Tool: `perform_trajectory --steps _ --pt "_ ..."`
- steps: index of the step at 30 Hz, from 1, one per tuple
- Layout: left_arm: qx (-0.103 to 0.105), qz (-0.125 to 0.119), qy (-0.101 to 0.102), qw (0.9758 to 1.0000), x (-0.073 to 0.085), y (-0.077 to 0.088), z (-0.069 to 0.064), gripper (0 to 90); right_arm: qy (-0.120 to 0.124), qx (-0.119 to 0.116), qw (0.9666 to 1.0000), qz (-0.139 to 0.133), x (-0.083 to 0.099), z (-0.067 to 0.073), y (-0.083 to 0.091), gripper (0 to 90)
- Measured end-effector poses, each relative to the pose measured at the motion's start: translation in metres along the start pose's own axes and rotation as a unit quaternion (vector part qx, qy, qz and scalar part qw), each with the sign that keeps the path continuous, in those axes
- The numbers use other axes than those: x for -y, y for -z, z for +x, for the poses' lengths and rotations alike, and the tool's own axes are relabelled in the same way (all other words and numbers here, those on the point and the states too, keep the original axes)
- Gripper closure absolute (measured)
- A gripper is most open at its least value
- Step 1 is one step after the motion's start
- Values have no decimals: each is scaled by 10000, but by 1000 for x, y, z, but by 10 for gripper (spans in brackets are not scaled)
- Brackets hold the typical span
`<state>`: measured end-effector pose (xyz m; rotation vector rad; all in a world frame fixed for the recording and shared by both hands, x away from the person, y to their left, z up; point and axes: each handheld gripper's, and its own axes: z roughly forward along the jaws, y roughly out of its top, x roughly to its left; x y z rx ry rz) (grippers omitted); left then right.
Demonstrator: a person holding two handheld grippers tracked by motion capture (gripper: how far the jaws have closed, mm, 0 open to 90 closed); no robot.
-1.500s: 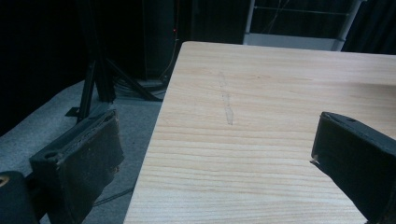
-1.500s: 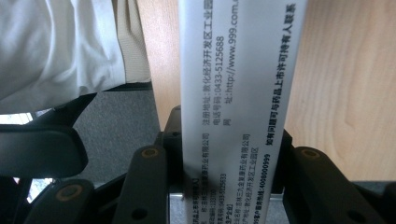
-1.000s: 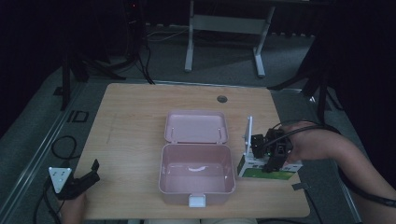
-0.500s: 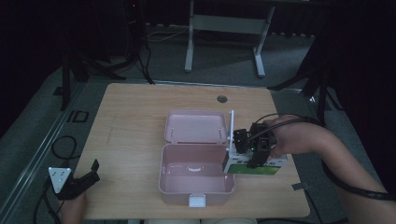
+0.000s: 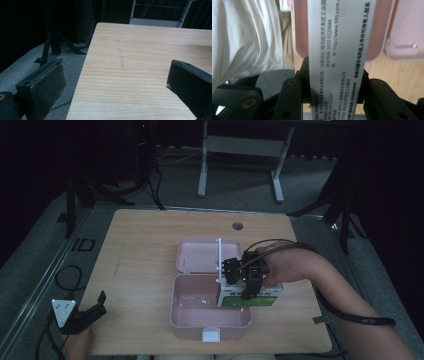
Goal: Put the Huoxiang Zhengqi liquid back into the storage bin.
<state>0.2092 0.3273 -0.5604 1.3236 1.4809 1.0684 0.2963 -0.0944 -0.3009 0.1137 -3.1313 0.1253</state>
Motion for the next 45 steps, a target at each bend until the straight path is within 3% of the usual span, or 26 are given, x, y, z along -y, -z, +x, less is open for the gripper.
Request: perform_trajectory --steps 14,21,22,27,45 --pt "8 -10 -5 10000 0 0 0 21 235 -122 9996 17 -38 1 -10 630" --pt "9 -2 -16 10000 0 0 0 21 290 -163 9994 45 -52 1 -23 629" --pt "18 -3 -25 10000 0 0 -1 21 297 -195 9993 97 -57 0 -32 629" --pt "21 -2 -19 10000 0 0 -1 21 340 -225 9991 126 -60 -1 -39 629" --pt "24 12 -46 10000 0 0 -1 22 187 -344 9991 136 -66 -15 -99 629"
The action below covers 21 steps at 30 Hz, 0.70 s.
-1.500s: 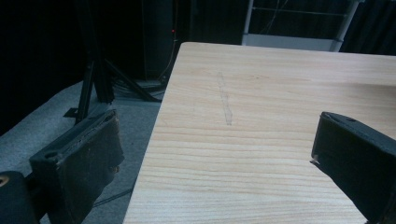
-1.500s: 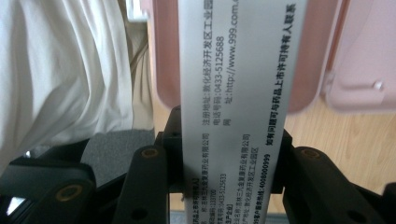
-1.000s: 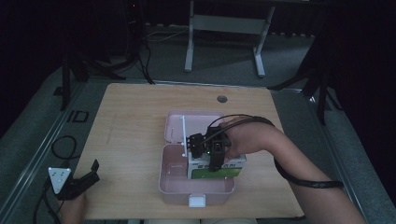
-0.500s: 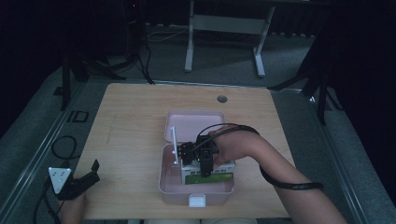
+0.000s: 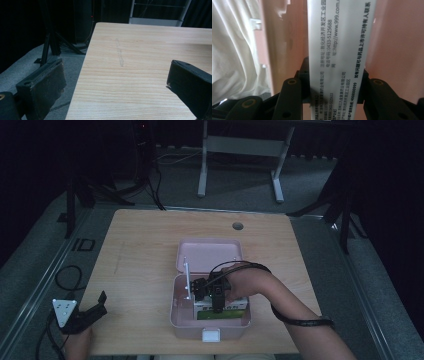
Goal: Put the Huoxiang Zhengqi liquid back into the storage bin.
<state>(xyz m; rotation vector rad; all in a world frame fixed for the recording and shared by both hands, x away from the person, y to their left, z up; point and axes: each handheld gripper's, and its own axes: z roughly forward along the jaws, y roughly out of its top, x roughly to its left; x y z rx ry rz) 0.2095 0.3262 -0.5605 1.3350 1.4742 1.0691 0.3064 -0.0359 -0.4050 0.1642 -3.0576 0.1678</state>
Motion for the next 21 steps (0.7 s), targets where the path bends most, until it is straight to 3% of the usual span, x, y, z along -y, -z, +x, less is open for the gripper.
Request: perform_trajectory --steps 10,21 --pt "1 11 -22 10000 0 0 0 22 -50 -66 9999 88 -1 -4 -28 627" --pt "4 14 -25 10000 0 0 0 21 -50 -165 9998 108 -2 -6 -47 627"
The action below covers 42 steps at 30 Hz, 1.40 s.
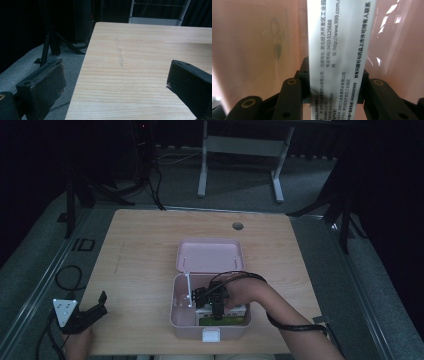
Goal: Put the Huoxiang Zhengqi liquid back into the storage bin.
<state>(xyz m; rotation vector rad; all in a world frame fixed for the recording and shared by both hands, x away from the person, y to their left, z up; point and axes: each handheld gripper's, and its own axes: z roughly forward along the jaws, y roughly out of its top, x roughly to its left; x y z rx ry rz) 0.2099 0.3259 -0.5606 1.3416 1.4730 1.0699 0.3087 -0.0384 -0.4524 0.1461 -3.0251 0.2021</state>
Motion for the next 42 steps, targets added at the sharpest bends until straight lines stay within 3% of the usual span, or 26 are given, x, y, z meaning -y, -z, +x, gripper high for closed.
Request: perform_trajectory --steps 10,21,28,35,42 --pt "-1 12 -19 10000 0 0 0 21 -10 -134 9999 34 -2 -1 -19 621" --pt "-7 12 -26 10000 0 0 0 22 -70 -164 9998 -31 0 0 -17 586" --pt "-6 16 -24 10000 0 0 0 22 -94 -183 9997 -127 4 3 -3 522" --pt "-12 18 -25 10000 0 0 -1 21 -134 -14 9996 -243 16 2 19 509" --pt "-18 11 -30 10000 0 0 -1 22 -255 163 9975 -633 37 3 49 498"
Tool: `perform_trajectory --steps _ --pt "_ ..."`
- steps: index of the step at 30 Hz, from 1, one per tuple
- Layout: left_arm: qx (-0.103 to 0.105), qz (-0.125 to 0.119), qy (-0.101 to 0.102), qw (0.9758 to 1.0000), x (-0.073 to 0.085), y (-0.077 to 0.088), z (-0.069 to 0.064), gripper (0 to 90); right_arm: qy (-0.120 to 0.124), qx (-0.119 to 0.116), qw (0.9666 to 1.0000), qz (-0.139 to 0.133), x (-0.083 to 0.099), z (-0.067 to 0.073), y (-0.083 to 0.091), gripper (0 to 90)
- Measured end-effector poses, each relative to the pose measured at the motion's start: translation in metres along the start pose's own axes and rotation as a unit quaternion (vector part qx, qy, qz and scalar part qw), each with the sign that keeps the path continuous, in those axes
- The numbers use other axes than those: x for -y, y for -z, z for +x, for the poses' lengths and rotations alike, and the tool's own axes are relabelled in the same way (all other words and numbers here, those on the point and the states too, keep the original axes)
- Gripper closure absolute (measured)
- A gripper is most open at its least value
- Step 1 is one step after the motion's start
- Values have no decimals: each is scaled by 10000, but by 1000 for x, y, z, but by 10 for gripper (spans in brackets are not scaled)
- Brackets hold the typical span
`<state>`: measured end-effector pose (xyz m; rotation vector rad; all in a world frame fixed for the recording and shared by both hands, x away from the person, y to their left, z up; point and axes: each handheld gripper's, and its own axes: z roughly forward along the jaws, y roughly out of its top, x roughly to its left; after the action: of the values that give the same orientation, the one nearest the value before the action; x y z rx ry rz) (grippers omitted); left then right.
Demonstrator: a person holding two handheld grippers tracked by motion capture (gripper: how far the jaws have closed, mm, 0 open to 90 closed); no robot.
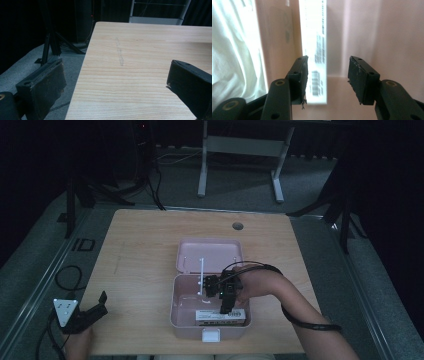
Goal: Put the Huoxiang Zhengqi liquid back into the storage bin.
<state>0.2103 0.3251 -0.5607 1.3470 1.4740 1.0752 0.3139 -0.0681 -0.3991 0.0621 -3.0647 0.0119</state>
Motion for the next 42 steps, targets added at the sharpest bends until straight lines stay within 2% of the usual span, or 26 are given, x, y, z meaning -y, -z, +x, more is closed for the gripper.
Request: perform_trajectory --steps 3,4,7,11,13,14,16,20,21,22,25,29,31,32,33,34,35,37,39,40,42 --pt "-3 5 -1 10000 0 0 0 21 -60 70 9999 -91 7 -1 9 481" --pt "-1 8 -4 10000 0 0 0 21 -143 178 9995 -221 16 -2 20 471" --pt "-4 11 -9 10000 0 0 0 21 -270 357 9981 -412 28 -3 31 423" --pt "-13 11 -17 10000 0 0 0 22 -512 610 9937 -793 46 -9 44 289" --pt "-15 12 -13 10000 0 0 -1 21 -657 639 9904 -1035 55 -12 49 222" --pt "-15 12 -13 10000 0 0 -1 22 -657 639 9904 -1035 55 -12 49 222" --pt "-22 9 -19 10000 0 0 -1 21 -806 724 9866 -1219 67 -16 51 179" --pt "-24 3 -25 10000 0 0 -1 21 -858 811 9852 -1240 78 -19 50 136" --pt "-27 3 -27 10000 0 0 -1 21 -877 872 9834 -1327 82 -21 50 136" --pt "-28 7 -34 10000 0 0 -1 21 -959 1054 9791 -1451 93 -27 48 133" --pt "-26 12 -48 10000 0 0 -1 21 -1060 1250 9729 -1630 104 -32 47 133" --pt "-28 16 -54 10000 0 0 -1 21 -1215 1493 9658 -1738 121 -39 41 133" --pt "-22 22 -69 10000 0 -1 -1 21 -1339 1571 9611 -1834 130 -43 37 134" --pt "-22 22 -69 10000 0 -1 -1 21 -1339 1571 9611 -1834 130 -43 37 134" --pt "-19 22 -73 10000 0 0 -2 21 -1400 1607 9592 -1855 134 -45 34 134" --pt "-18 23 -69 10000 0 -1 -2 21 -1497 1598 9567 -1919 141 -49 29 134" --pt "-16 21 -68 10000 0 -1 -1 21 -1542 1570 9565 -1913 143 -50 26 134" --pt "-15 21 -68 10000 0 0 -1 21 -1694 1581 9530 -1953 151 -55 16 135" --pt "-15 18 -70 10000 0 0 -1 21 -1748 1568 9524 -1942 154 -57 10 135" --pt "-14 23 -70 10000 0 -1 -2 21 -1884 1607 9478 -2008 160 -61 -5 135" --pt "-16 24 -80 10000 0 -1 -2 21 -2027 1689 9421 -2070 165 -64 -20 135"
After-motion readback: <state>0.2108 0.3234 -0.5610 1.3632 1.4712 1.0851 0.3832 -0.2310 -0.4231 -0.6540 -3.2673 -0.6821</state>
